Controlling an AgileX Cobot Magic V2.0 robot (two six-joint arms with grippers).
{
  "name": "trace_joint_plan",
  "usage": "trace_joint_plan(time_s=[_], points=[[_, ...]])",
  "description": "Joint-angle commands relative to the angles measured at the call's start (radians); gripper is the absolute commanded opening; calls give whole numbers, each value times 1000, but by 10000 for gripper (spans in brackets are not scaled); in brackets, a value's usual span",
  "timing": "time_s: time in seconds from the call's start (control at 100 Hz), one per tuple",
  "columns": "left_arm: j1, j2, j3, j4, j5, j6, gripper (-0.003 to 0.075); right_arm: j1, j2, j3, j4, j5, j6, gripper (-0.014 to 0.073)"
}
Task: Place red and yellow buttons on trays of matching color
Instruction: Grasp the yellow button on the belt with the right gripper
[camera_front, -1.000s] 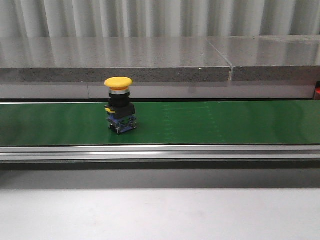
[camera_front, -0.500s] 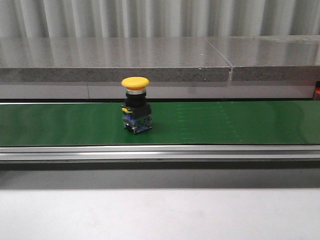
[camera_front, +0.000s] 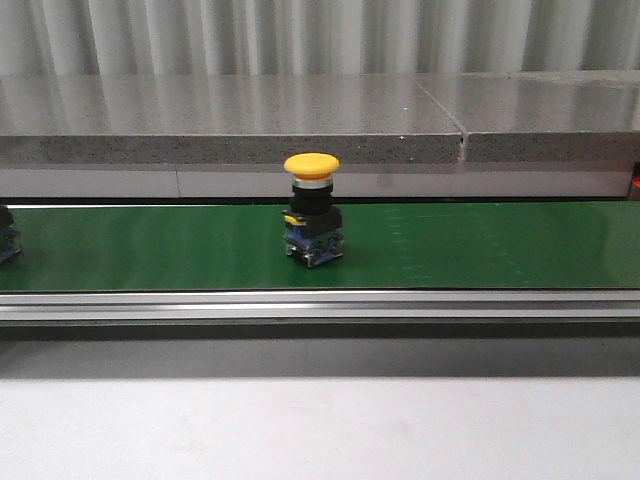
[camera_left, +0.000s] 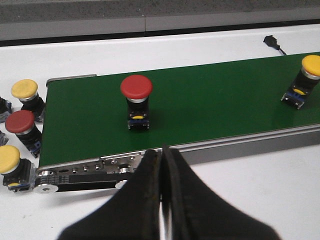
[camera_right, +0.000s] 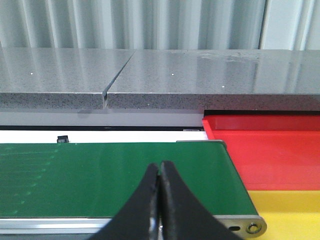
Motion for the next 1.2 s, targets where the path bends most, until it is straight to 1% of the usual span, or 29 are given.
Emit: trace_joint_plan(time_s=[0.0, 0.06, 0.18, 0.41, 0.66, 0.78, 0.83, 0.92, 0.96, 0.99, 1.0, 1.03, 1.05, 1.08, 1.11, 1.13, 1.14, 1.15, 1.17, 1.19], points=[[-9, -31, -3, -15, -74, -1, -20, -6, -14, -52, -2, -17, -10, -102], [-9, -46, -1, -15, -74, -1, -20, -6, 3, -89, -2, 58, -10, -102], [-9, -55, -1, -13, -70, -1, -20, -6, 78, -182, -2, 164, -10, -102], [-9, -55, -1, -13, -70, -1, -20, -6, 289, -382, -2, 270, -10, -102], [-9, -55, -1, -13, -70, -1, -20, 47, 524, -573, 1, 372, -10, -102], [-9, -55, -1, -13, -70, -1, -20, 92, 635, -665, 2, 425, -12, -99], [-9, -55, -1, -13, -70, -1, -20, 123, 686, -706, 2, 453, -12, -81], [-9, -55, -1, -13, -70, -1, -20, 169, 767, -780, 2, 505, -15, -8], [-9, -55, -1, -13, -70, -1, -20, 192, 813, -814, 5, 534, -15, 57], [-9, -55, -1, -13, -70, -1, -20, 202, 836, -837, 6, 556, -15, 91], [-9, -55, -1, -13, -70, -1, -20, 212, 850, -848, 6, 568, -15, 128], [-9, -55, -1, -13, -70, -1, -20, 221, 878, -865, 10, 585, -15, 169], [-9, -55, -1, -13, -70, -1, -20, 232, 906, -887, 13, 607, -15, 226], [-9, -55, -1, -13, -70, -1, -20, 240, 925, -909, 14, 628, -15, 271], [-9, -55, -1, -13, -70, -1, -20, 253, 957, -935, 18, 651, -15, 346], [-9, -55, -1, -13, -70, -1, -20, 258, 969, -944, 19, 660, -15, 375], [-9, -55, -1, -13, -70, -1, -20, 265, 982, -954, 22, 669, -15, 417], [-9, -55, -1, -13, -70, -1, -20, 265, 988, -959, 22, 673, -15, 417], [-9, -55, -1, -13, -70, -1, -20, 274, 1011, -973, 26, 686, -15, 468], [-9, -55, -1, -13, -70, -1, -20, 278, 1022, -983, 28, 694, -15, 491]])
